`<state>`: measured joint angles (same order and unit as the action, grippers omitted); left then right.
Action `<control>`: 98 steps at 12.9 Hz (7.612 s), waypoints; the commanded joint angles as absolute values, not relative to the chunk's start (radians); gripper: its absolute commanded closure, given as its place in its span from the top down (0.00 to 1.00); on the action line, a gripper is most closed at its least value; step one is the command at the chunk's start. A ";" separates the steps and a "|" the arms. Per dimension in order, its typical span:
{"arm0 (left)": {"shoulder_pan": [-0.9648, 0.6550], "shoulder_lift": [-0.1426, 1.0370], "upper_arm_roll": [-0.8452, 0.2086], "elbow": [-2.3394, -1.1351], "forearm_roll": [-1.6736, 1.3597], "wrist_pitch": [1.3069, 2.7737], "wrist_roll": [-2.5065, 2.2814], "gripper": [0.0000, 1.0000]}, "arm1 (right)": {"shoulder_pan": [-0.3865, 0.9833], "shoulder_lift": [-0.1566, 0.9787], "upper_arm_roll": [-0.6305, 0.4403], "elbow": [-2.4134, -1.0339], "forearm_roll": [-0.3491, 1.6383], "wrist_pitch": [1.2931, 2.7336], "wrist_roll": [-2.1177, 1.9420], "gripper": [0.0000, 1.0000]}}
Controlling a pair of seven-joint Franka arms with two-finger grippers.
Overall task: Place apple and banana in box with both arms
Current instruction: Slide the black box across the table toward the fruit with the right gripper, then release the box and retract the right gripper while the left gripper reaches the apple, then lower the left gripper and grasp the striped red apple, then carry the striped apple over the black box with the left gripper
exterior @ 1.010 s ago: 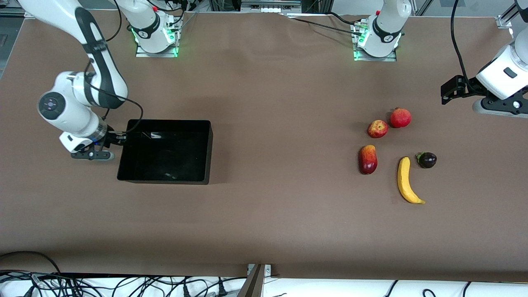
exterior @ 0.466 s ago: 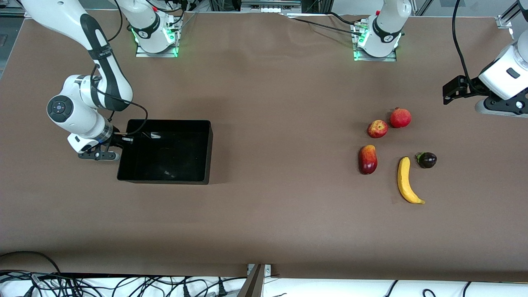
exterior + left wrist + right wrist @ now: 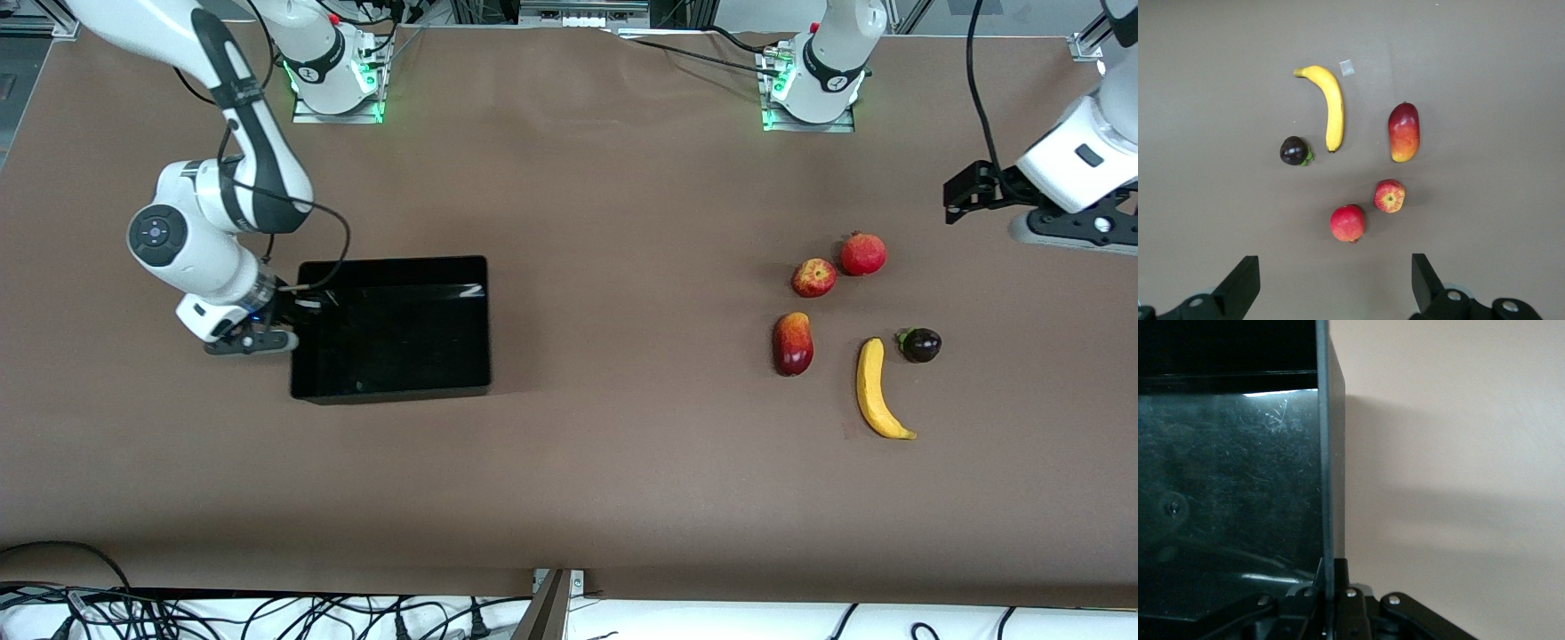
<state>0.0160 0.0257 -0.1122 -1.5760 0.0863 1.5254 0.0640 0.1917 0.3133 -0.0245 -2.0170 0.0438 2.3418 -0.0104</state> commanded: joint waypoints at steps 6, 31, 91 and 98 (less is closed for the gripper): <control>0.017 0.044 -0.118 -1.526 0.074 1.500 0.061 1.00 | 0.478 0.527 -0.005 -1.514 0.067 2.036 0.361 0.00; 0.020 0.058 -0.160 -1.537 0.189 1.500 0.058 1.00 | 0.801 0.856 -0.015 -1.249 0.086 2.232 0.802 1.00; -0.229 0.474 -0.225 -1.893 0.084 2.126 -0.328 0.10 | -0.069 0.052 0.164 -1.624 -0.023 1.750 -0.003 1.00; -0.212 0.483 -0.215 -1.846 0.084 2.056 -0.403 1.00 | -0.069 0.054 0.164 -1.626 -0.021 1.749 -0.003 1.00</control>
<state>-0.2250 0.5310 -0.2197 -1.8888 0.0674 2.1299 -0.3894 -0.0720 0.0561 0.1624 -1.6279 -0.0113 1.7474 -0.0055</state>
